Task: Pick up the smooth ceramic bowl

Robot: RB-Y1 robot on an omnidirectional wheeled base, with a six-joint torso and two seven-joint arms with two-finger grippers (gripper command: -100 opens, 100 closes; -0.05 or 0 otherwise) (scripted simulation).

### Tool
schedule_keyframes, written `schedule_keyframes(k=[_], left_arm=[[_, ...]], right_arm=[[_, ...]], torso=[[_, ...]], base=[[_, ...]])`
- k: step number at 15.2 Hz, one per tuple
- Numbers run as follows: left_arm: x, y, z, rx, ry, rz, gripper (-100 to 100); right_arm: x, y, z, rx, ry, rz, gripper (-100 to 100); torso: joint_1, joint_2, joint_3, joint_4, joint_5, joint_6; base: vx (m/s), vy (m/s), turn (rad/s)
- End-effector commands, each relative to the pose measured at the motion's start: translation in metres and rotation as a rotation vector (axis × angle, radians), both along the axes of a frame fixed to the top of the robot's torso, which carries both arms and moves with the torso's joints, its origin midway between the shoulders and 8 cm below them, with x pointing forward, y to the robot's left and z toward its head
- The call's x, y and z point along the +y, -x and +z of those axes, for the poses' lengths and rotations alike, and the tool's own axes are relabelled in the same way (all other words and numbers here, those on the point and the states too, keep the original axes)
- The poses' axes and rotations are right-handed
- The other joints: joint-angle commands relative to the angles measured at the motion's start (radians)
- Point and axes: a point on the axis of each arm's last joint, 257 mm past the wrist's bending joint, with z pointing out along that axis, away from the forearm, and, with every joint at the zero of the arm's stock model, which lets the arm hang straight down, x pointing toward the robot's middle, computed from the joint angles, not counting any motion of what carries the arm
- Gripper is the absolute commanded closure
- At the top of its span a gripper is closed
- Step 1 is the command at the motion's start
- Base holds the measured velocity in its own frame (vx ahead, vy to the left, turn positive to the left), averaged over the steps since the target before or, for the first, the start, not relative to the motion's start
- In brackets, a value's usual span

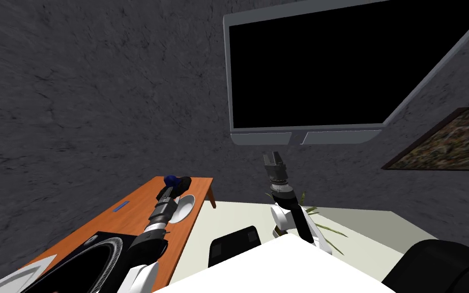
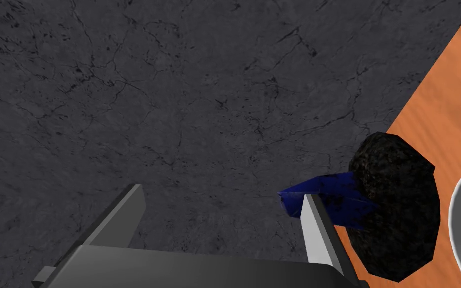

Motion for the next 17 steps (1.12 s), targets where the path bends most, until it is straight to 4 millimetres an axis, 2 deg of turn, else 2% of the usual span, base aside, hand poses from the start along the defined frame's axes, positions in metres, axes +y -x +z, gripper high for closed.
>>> schedule_keyframes(k=[1, 2, 3, 4, 9, 10, 13, 14, 17], left_arm=[[0.005, 0.003, -0.013, 0.044, 0.009, 0.013, -100], [0.013, 0.007, -0.027, 0.085, 0.02, 0.028, -100], [0.013, 0.007, -0.029, 0.096, 0.022, 0.029, -100], [0.021, 0.011, -0.042, 0.135, 0.034, 0.044, -100], [0.037, 0.023, -0.079, 0.252, 0.067, 0.079, -100], [0.044, 0.029, -0.092, 0.293, 0.082, 0.095, -100], [0.051, 0.038, -0.111, 0.355, 0.102, 0.113, -100], [0.058, 0.046, -0.124, 0.398, 0.121, 0.13, -100], [0.063, 0.056, -0.141, 0.456, 0.142, 0.147, -100]], right_arm=[[0.0, 0.0, 0.0, 0.0, 0.0, 0.0, 0], [0.0, 0.0, 0.0, 0.0, 0.0, 0.0, 0], [0.0, 0.0, 0.0, 0.0, 0.0, 0.0, 0], [0.0, 0.0, 0.0, 0.0, 0.0, 0.0, 0], [0.0, 0.0, 0.0, 0.0, 0.0, 0.0, 0], [0.0, 0.0, 0.0, 0.0, 0.0, 0.0, 0], [0.0, 0.0, 0.0, 0.0, 0.0, 0.0, 0], [0.0, 0.0, 0.0, 0.0, 0.0, 0.0, 0], [0.0, 0.0, 0.0, 0.0, 0.0, 0.0, 0]], torso=[[0.0, 0.0, 0.0, 0.0, 0.0, 0.0], [0.0, 0.0, 0.0, 0.0, 0.0, 0.0], [0.0, 0.0, 0.0, 0.0, 0.0, 0.0], [0.0, 0.0, 0.0, 0.0, 0.0, 0.0], [0.0, 0.0, 0.0, 0.0, 0.0, 0.0], [0.0, 0.0, 0.0, 0.0, 0.0, 0.0], [0.0, 0.0, 0.0, 0.0, 0.0, 0.0], [0.0, 0.0, 0.0, 0.0, 0.0, 0.0], [0.0, 0.0, 0.0, 0.0, 0.0, 0.0]], base=[[0.007, 0.02, -0.111], [0.007, 0.02, -0.103], [0.005, 0.018, -0.096], [0.006, 0.019, -0.139], [0.006, 0.02, -0.125], [0.007, 0.021, -0.123], [0.008, 0.023, -0.122], [0.008, 0.024, -0.143], [0.006, 0.025, -0.126]])
